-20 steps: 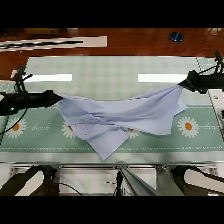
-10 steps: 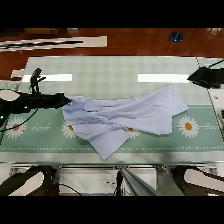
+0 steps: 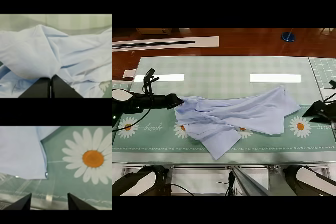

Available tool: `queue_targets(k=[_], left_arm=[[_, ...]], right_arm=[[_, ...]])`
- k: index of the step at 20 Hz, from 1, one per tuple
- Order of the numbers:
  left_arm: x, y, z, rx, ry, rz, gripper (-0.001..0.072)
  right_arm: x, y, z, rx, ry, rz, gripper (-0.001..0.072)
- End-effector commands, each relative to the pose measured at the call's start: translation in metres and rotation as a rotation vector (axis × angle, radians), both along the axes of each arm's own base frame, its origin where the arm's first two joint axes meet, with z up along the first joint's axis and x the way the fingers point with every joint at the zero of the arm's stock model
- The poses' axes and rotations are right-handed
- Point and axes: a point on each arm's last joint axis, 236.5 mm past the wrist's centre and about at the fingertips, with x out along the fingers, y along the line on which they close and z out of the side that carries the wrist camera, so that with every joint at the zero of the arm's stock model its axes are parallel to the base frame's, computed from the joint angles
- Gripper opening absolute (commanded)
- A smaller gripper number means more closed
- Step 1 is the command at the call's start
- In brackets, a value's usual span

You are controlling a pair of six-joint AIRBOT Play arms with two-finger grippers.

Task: Fold the shirts.

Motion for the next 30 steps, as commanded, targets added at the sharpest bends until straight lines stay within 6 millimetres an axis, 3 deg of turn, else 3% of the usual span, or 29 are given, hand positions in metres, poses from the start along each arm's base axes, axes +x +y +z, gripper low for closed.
queue_targets(k=[1,7,11,14,15,16,17,18,20,22,24,25,27,29,30], left_arm=[[-0.003,-0.002,0.000,0.007,-0.010,-0.034,0.0023],[-0.003,-0.002,0.000,0.008,-0.010,-0.034,0.0023],[-0.003,-0.002,0.000,0.007,-0.010,-0.033,0.0023],[-0.003,-0.002,0.000,0.007,-0.010,-0.033,0.0023],[-0.003,-0.002,0.000,0.007,-0.010,-0.033,0.0023],[-0.002,-0.002,0.000,0.008,-0.011,-0.033,0.0024],[-0.001,-0.001,0.000,0.012,-0.016,-0.028,0.0023],[0.001,0.000,0.000,0.020,-0.030,-0.033,0.0023],[0.002,0.003,0.003,0.020,-0.036,-0.030,0.0023],[0.007,0.003,0.027,0.012,-0.076,-0.052,0.0022],[0.022,0.005,0.083,0.025,-0.210,-0.066,0.0022],[0.030,0.006,0.131,0.044,-0.330,-0.068,0.0022],[0.030,0.007,0.251,0.093,-0.628,-0.058,0.0022],[-0.006,0.006,0.386,0.148,-0.966,-0.031,0.0022],[-0.036,0.007,0.448,0.189,-1.132,-0.009,0.0022]], right_arm=[[-0.022,0.034,-0.021,0.124,0.052,-0.008,0.0538],[-0.014,0.049,-0.053,0.155,0.002,-0.111,0.0538],[-0.024,0.074,-0.082,0.139,0.020,-0.082,0.0537],[-0.004,0.090,-0.104,0.050,-0.058,-0.073,0.0526],[0.008,0.093,-0.107,0.021,-0.086,-0.101,0.0486],[0.020,0.097,-0.109,0.000,-0.121,-0.126,0.0378],[0.034,0.100,-0.108,-0.010,-0.162,-0.160,0.0231],[0.047,0.105,-0.104,0.006,-0.196,-0.202,0.0037],[0.067,0.113,-0.083,0.069,-0.246,-0.231,0.0021],[0.084,0.117,-0.036,0.109,-0.353,-0.130,0.0020],[0.106,0.113,0.042,0.104,-0.533,-0.062,0.0020],[0.115,0.110,0.091,0.084,-0.651,-0.039,0.0020],[0.121,0.106,0.216,0.007,-0.963,-0.013,0.0020],[0.104,0.105,0.343,-0.071,-1.283,-0.038,0.0020],[0.085,0.105,0.408,-0.100,-1.442,-0.079,0.0020]])
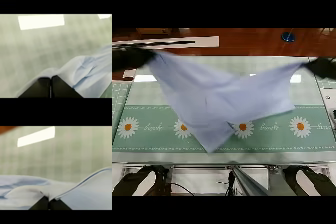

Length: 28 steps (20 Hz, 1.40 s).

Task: Fold the shirts.

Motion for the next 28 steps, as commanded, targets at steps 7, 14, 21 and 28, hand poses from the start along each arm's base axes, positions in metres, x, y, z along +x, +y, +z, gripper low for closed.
queue_targets(k=[7,14,21,28], left_arm=[[-0.239,0.014,0.289,0.156,-0.724,0.230,0.0021],[-0.314,0.019,0.232,0.172,-0.493,0.284,0.0020],[-0.312,0.010,0.163,0.148,-0.150,0.223,0.0019],[-0.216,0.025,0.014,0.211,0.392,0.134,0.0020]], right_arm=[[-0.181,0.006,0.329,-0.150,-0.725,-0.241,0.0020],[-0.255,0.002,0.228,-0.391,-0.328,-0.226,0.0020],[-0.265,-0.021,0.203,-0.473,-0.222,-0.284,0.0019],[-0.163,-0.036,0.037,-0.384,0.353,-0.051,0.0020]])
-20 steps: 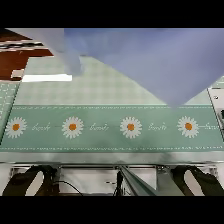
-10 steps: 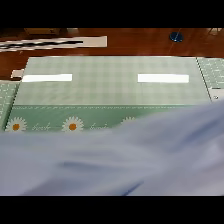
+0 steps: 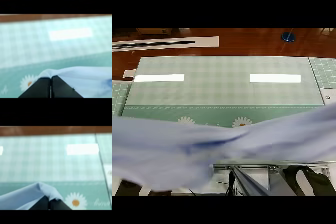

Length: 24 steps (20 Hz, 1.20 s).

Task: Fold the shirts.

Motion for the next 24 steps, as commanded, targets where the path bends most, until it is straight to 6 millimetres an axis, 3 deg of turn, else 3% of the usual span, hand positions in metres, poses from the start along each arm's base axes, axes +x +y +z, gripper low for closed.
queue_targets(k=[1,4,6,8,10,12,14,18,21,24], left_arm=[[0.043,0.007,-0.115,0.005,0.379,-0.053,0.0020],[0.100,0.009,-0.222,-0.058,0.573,-0.056,0.0021],[0.144,0.004,-0.278,-0.145,0.594,-0.030,0.0021],[0.190,-0.004,-0.308,-0.234,0.570,-0.028,0.0022],[0.241,-0.010,-0.318,-0.331,0.492,-0.019,0.0023],[0.280,-0.010,-0.325,-0.403,0.433,0.013,0.0022],[0.311,-0.002,-0.336,-0.437,0.398,0.064,0.0022],[0.357,0.023,-0.352,-0.413,0.303,0.204,0.0022],[0.379,0.034,-0.353,-0.373,0.208,0.287,0.0023],[0.386,0.025,-0.357,-0.354,0.184,0.295,0.0023]], right_arm=[[0.049,-0.004,-0.112,0.095,0.353,0.080,0.0020],[0.106,-0.012,-0.207,0.205,0.557,0.073,0.0020],[0.146,-0.012,-0.251,0.274,0.613,0.089,0.0020],[0.190,-0.009,-0.289,0.345,0.596,0.110,0.0020],[0.233,-0.011,-0.313,0.390,0.516,0.081,0.0020],[0.273,-0.016,-0.324,0.446,0.406,0.019,0.0020],[0.305,-0.024,-0.320,0.487,0.287,-0.044,0.0021],[0.354,-0.065,-0.306,0.447,0.050,-0.183,0.0021],[0.370,-0.083,-0.305,0.413,-0.027,-0.233,0.0021],[0.369,-0.082,-0.319,0.388,0.000,-0.207,0.0021]])
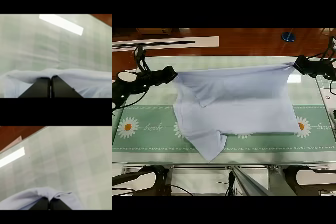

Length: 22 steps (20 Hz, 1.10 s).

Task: Fold the shirts.

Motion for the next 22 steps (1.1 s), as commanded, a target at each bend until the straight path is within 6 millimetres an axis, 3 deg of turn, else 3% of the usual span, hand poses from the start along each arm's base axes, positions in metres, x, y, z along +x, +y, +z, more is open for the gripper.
queue_targets(k=[1,3,4,5,6,7,8,9,11,12,13,14,16,18,21,22], left_arm=[[0.016,0.000,-0.007,0.041,-0.041,0.051,0.0023],[0.014,-0.013,-0.016,0.041,-0.023,0.026,0.0024],[0.014,-0.017,-0.018,0.041,-0.021,0.018,0.0031],[0.013,-0.018,-0.016,0.041,-0.025,0.016,0.0092],[0.013,-0.017,-0.008,0.033,-0.033,0.015,0.0285],[0.012,-0.014,0.006,0.016,-0.041,-0.001,0.0477],[0.009,-0.009,0.024,-0.005,-0.048,-0.023,0.0575],[0.002,0.000,0.046,-0.023,-0.051,-0.058,0.0621],[-0.032,0.023,0.074,-0.035,0.000,-0.154,0.0617],[-0.060,0.037,0.078,-0.041,0.066,-0.199,0.0598],[-0.089,0.052,0.071,-0.041,0.158,-0.213,0.0598],[-0.123,0.071,0.057,-0.028,0.270,-0.203,0.0598],[-0.178,0.095,0.025,-0.021,0.429,-0.151,0.0599],[-0.210,0.091,0.000,-0.106,0.498,-0.114,0.0601],[-0.231,0.042,-0.024,-0.283,0.542,-0.212,0.0624],[-0.241,0.028,-0.035,-0.312,0.581,-0.246,0.0668]], right_arm=[[0.009,-0.010,-0.009,-0.035,-0.021,-0.016,0.0021],[0.007,-0.007,-0.012,-0.033,-0.008,-0.001,0.0023],[0.006,-0.006,-0.011,-0.026,-0.008,-0.001,0.0061],[0.005,-0.003,-0.007,-0.017,-0.009,0.007,0.0189],[0.003,-0.002,0.003,-0.013,-0.014,0.020,0.0365],[-0.002,-0.001,0.018,-0.020,-0.014,0.054,0.0464],[-0.011,-0.003,0.037,-0.054,-0.010,0.111,0.0480],[-0.025,-0.013,0.055,-0.108,0.013,0.152,0.0480],[-0.077,-0.054,0.075,-0.294,0.169,0.202,0.0480],[-0.104,-0.079,0.081,-0.361,0.240,0.175,0.0478],[-0.130,-0.099,0.083,-0.403,0.309,0.143,0.0473],[-0.146,-0.112,0.084,-0.422,0.337,0.111,0.0422],[-0.172,-0.120,0.064,-0.382,0.393,0.078,0.0416],[-0.199,-0.111,0.019,-0.300,0.499,0.092,0.0474],[-0.237,-0.075,-0.038,-0.158,0.634,0.179,0.0550],[-0.244,-0.065,-0.050,-0.128,0.651,0.205,0.0550]])
